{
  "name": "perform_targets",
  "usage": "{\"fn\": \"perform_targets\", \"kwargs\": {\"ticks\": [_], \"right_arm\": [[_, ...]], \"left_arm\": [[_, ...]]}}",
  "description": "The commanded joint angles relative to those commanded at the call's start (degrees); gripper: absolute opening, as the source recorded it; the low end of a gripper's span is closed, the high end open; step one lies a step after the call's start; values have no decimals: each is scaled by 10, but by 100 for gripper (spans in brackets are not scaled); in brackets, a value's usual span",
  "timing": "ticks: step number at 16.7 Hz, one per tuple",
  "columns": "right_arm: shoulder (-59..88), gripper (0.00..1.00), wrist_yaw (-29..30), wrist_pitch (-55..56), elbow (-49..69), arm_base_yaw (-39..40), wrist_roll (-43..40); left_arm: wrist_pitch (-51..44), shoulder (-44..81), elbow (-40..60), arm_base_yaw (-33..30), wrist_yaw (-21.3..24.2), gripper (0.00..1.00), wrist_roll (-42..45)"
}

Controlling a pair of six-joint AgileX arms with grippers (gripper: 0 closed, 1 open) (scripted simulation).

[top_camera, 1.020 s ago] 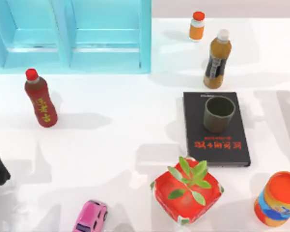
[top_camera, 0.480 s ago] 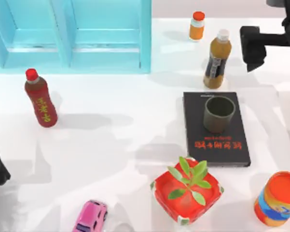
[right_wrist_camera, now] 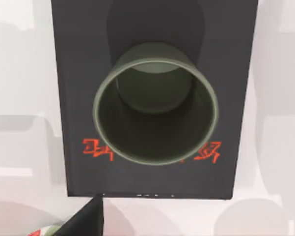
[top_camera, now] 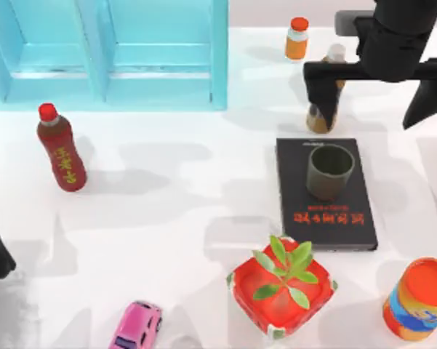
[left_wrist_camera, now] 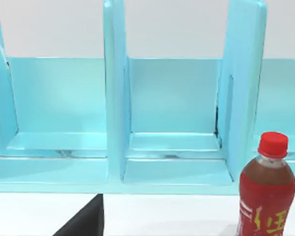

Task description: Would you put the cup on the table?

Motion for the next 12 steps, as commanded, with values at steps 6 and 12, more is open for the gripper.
{"fn": "perform_targets", "kwargs": {"ticks": [6,12], "right_arm": [[8,100,0,-4,12,-2,7],[9,100,0,64,-56,-2,7]], "left_arm": [[0,0,0,0,0,100,0],[0,0,0,0,0,100,0]]}}
